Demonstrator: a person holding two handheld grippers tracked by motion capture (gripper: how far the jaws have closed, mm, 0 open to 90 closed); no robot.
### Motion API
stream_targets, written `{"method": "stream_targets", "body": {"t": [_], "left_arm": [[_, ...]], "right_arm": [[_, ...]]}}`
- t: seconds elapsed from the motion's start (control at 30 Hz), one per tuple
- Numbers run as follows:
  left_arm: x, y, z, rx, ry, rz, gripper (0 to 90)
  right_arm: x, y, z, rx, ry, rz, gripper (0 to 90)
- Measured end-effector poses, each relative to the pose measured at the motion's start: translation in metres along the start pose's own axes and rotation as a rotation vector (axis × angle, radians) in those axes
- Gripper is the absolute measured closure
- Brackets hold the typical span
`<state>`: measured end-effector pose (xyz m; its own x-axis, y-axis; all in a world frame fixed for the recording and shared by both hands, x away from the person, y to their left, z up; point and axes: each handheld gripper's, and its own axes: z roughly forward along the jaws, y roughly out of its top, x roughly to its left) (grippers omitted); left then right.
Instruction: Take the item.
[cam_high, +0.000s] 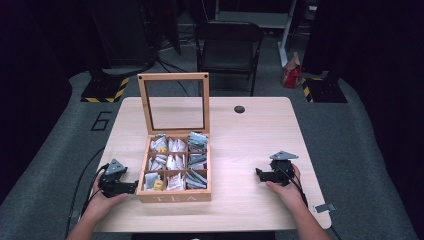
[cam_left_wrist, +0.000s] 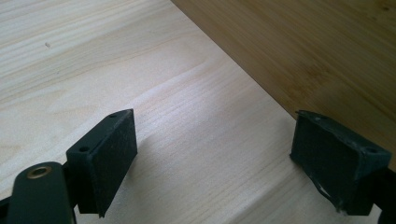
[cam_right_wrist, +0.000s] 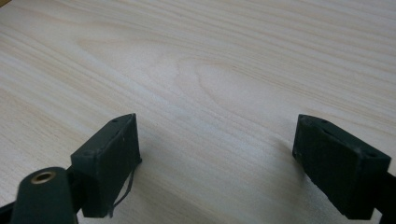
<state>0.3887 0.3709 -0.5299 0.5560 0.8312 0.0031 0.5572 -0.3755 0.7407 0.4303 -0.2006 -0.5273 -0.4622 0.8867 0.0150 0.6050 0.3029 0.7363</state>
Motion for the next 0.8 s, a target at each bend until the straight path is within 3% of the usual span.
{"method": "stream_targets", "body": {"t": [0.8], "left_arm": [[0.0000, 0.0000, 0.0000, 0.001, 0.000, 0.000, 13.9]], "right_arm": [[-0.0015, -0.0009, -0.0013, -0.016, -0.009, 0.010, 18.9]]}}
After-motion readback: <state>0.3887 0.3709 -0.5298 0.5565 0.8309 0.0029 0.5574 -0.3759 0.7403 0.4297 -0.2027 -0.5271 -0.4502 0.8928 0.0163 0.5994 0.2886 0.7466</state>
